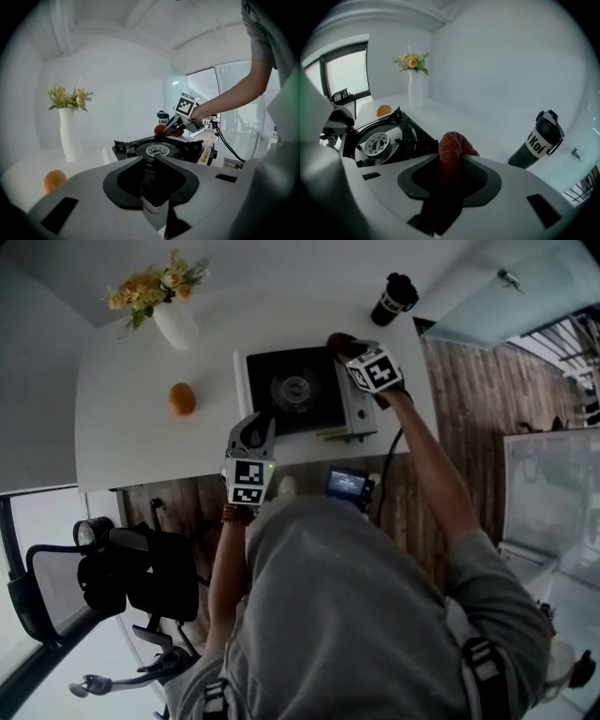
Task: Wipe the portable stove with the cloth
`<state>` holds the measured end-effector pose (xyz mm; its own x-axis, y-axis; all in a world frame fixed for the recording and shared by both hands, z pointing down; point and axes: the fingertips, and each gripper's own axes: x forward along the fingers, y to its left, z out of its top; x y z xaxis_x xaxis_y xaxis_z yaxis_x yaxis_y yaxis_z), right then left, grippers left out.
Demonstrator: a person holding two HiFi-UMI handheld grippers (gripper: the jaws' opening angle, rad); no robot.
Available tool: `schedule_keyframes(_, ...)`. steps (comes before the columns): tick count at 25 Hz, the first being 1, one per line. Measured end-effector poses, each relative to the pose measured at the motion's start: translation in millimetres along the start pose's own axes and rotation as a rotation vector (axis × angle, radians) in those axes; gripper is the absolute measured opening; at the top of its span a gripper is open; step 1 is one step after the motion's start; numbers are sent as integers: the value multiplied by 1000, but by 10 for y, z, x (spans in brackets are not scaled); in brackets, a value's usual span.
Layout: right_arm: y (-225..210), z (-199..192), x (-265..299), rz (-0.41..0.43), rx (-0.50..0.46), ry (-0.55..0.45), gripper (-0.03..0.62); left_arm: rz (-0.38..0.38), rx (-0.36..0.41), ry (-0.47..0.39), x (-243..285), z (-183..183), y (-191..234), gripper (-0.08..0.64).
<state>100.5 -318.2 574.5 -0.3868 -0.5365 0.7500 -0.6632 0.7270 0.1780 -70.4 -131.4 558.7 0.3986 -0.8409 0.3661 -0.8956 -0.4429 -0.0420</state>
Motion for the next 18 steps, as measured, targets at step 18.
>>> schedule_keyframes(18, 403, -64, -171, 47, 105, -31, 109, -8, 2, 1, 2, 10, -6, 82)
